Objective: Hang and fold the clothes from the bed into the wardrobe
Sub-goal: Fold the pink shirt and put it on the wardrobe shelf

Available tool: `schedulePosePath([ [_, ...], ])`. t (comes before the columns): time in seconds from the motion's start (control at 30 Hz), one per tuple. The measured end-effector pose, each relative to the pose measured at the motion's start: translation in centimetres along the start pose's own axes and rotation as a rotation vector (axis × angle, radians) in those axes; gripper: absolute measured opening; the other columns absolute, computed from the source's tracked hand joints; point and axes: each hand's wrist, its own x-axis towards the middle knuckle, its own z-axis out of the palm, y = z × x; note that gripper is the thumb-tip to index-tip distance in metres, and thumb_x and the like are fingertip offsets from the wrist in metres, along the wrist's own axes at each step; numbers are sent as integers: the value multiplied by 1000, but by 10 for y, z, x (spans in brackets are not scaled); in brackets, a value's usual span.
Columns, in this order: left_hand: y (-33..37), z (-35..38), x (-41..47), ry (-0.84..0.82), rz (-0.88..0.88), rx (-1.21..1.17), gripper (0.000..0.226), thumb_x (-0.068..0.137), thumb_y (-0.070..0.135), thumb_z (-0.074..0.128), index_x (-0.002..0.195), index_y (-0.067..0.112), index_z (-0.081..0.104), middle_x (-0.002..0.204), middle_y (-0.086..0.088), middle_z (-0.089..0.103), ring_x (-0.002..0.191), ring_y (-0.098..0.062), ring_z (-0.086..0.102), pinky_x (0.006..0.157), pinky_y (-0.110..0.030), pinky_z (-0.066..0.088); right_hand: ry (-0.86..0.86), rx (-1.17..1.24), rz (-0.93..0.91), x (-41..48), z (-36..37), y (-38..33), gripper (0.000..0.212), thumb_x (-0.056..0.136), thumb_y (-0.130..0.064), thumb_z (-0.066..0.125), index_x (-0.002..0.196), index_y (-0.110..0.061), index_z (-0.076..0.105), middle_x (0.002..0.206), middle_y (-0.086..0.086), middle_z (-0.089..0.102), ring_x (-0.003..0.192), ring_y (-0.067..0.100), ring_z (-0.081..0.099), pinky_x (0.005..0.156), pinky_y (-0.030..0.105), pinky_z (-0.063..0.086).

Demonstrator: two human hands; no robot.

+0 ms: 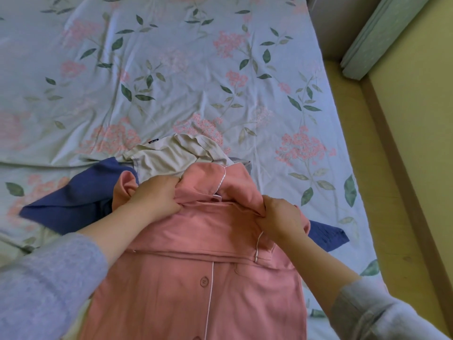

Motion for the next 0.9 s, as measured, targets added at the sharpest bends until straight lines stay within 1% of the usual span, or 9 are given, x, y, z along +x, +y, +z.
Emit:
schedulePosePath([
  [0.1, 1, -6, -22, 56, 28, -50, 23, 70, 23, 68, 88, 24, 54, 83, 3, 59, 77, -22, 57, 54, -29, 36, 99, 34, -48, -23, -6, -1, 16, 77, -26, 60, 92, -25, 56, 65, -11, 44, 64, 18, 44, 50, 28, 21],
  [0.23, 4, -10, -58, 72, 48, -50, 23, 69, 20, 68, 61, 23, 47, 62, 5, 52, 59, -18, 50, 47, -28, 26, 181, 41, -93, -62, -16, -4, 17, 77, -29, 67, 79, -23, 51, 68, -11, 41, 61, 19, 48, 48, 28, 14],
  [0.4, 7, -1, -112, 138, 92, -25, 28, 72, 24, 68, 59, 25, 44, 61, 7, 49, 63, -20, 52, 49, -29, 23, 233, 25, -117, -118, -15, -6, 26, 76, -38, 75, 80, -21, 57, 74, -7, 52, 59, 16, 48, 51, 29, 17],
  [0.57, 11, 11, -172, 231, 167, -69, 35, 69, 20, 71, 57, 29, 39, 60, 9, 42, 65, -30, 56, 52, -30, 27, 384, 115, -177, -175, -4, -13, 39, 68, -8, 75, 64, -20, 39, 61, -8, 38, 45, 17, 35, 43, 22, 13],
  [0.63, 9, 18, -196, 262, 188, -64, 20, 68, 22, 68, 64, 25, 48, 66, 6, 48, 68, -32, 59, 53, -30, 33, 389, 112, -209, -196, 3, -13, 39, 63, -5, 78, 62, -16, 41, 60, -4, 40, 42, 22, 38, 39, 24, 21],
  [0.7, 6, 34, -221, 270, 218, -44, 14, 66, 21, 68, 78, 20, 60, 80, -2, 62, 75, -32, 63, 58, -31, 42, 353, 77, -255, -220, 16, -11, 41, 60, -7, 82, 63, -14, 41, 61, 1, 44, 41, 27, 41, 37, 30, 27],
  [0.8, -9, 75, -264, 118, 180, -27, 44, 64, 27, 78, 104, 15, 62, 107, -7, 67, 97, -32, 65, 77, -37, 53, 249, 1, -316, -254, 47, -2, 34, 66, -16, 80, 72, -15, 47, 72, 3, 51, 47, 33, 48, 38, 35, 35],
  [0.87, -18, 104, -291, -86, 126, 9, 58, 65, 38, 78, 115, 20, 54, 112, 3, 61, 102, -21, 60, 81, -30, 49, 68, -21, -255, -282, 70, 5, 28, 76, -27, 72, 99, -17, 59, 93, 2, 59, 72, 35, 61, 58, 41, 48],
  [0.9, -21, 121, -306, -211, 89, -7, 54, 67, 39, 77, 112, 22, 51, 107, 6, 60, 95, -16, 59, 76, -27, 47, -112, -24, -186, -299, 84, 10, 47, 78, -32, 69, 122, -21, 56, 108, 2, 61, 91, 33, 63, 73, 39, 49],
])
